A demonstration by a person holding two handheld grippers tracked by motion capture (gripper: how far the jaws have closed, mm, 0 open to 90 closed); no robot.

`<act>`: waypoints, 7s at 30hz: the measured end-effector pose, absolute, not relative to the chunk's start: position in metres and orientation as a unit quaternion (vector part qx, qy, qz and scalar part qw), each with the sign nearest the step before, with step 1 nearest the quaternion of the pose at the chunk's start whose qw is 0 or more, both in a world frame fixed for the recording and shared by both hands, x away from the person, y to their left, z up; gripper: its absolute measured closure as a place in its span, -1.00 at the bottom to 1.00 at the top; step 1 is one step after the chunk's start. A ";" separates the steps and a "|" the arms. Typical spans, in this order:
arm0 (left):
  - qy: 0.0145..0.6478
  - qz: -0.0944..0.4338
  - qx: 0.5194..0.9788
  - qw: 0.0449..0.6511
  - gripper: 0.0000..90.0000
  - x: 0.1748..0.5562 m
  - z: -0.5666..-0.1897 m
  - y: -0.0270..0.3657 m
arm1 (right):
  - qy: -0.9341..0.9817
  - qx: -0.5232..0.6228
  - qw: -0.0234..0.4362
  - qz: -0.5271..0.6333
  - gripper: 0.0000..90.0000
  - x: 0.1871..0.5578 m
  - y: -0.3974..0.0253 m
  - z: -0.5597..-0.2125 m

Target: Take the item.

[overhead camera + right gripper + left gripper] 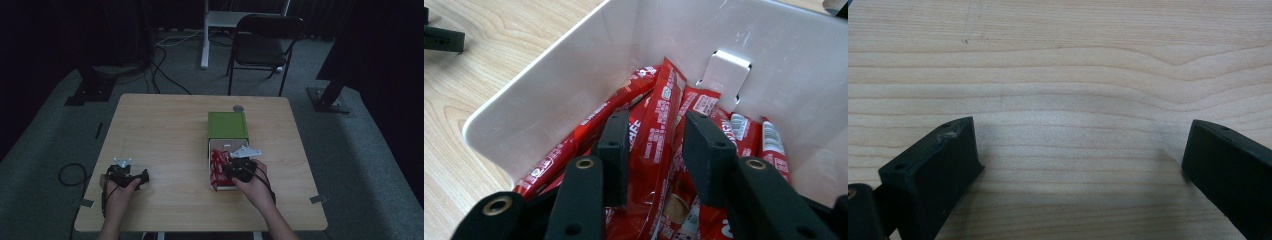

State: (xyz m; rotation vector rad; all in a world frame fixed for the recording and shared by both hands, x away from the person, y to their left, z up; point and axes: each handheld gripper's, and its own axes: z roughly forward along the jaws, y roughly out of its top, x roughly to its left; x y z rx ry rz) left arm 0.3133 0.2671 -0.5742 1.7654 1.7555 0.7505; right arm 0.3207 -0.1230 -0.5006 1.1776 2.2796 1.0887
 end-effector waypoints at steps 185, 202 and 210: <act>0.651 0.278 0.654 0.267 -0.94 0.313 -0.574 0.267 | 0.633 0.649 0.252 0.339 0.74 0.317 -0.348 -0.574; 0.651 0.278 0.654 0.267 -0.94 0.313 -0.574 0.267 | 0.624 0.637 0.263 0.368 0.20 0.313 -0.356 -0.560; 0.651 0.278 0.654 0.267 -0.94 0.313 -0.574 0.267 | 0.634 0.616 0.245 0.398 -0.12 0.313 -0.339 -0.558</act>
